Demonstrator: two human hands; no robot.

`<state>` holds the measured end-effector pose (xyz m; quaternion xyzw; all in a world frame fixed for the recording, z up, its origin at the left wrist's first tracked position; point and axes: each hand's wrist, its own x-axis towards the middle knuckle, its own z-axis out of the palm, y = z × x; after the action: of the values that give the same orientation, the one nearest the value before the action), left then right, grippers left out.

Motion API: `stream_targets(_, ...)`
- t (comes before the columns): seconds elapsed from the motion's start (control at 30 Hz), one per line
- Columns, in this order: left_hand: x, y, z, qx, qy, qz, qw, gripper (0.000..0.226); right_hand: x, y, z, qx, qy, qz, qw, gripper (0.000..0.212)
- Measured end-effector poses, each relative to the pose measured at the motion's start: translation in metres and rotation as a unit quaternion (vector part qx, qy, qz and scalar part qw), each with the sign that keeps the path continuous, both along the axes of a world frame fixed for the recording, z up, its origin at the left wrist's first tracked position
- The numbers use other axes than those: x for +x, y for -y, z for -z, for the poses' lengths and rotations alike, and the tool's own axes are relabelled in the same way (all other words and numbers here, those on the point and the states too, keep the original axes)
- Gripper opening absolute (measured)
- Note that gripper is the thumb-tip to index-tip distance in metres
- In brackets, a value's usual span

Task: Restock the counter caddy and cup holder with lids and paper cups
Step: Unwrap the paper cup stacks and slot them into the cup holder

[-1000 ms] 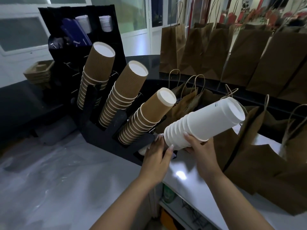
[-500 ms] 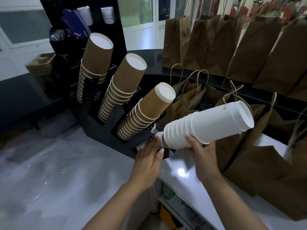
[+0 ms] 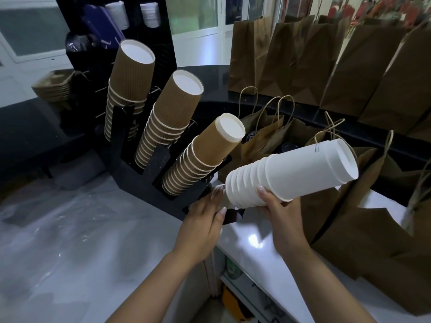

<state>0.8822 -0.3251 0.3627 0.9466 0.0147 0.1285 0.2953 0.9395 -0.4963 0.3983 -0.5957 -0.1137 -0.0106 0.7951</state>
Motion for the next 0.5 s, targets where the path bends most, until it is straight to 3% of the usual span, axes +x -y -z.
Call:
stream_targets(0.17,0.011,0.015,-0.013,-0.118,-0.014,-0.018,0.993,0.048,0.001,-0.005,-0.003,0.007,0.003,-0.014,1.000,0.079)
stream_targets(0.33,0.015,0.020,-0.013,-0.192,-0.017,-0.057,0.979,0.053,0.005,-0.011,0.000,0.010,0.009,-0.027,1.000,0.074)
stream_targets(0.5,0.021,0.020,-0.001,-0.262,-0.031,-0.127,0.956,0.023,0.011,-0.023,0.005,-0.019,0.048,-0.035,0.998,0.066)
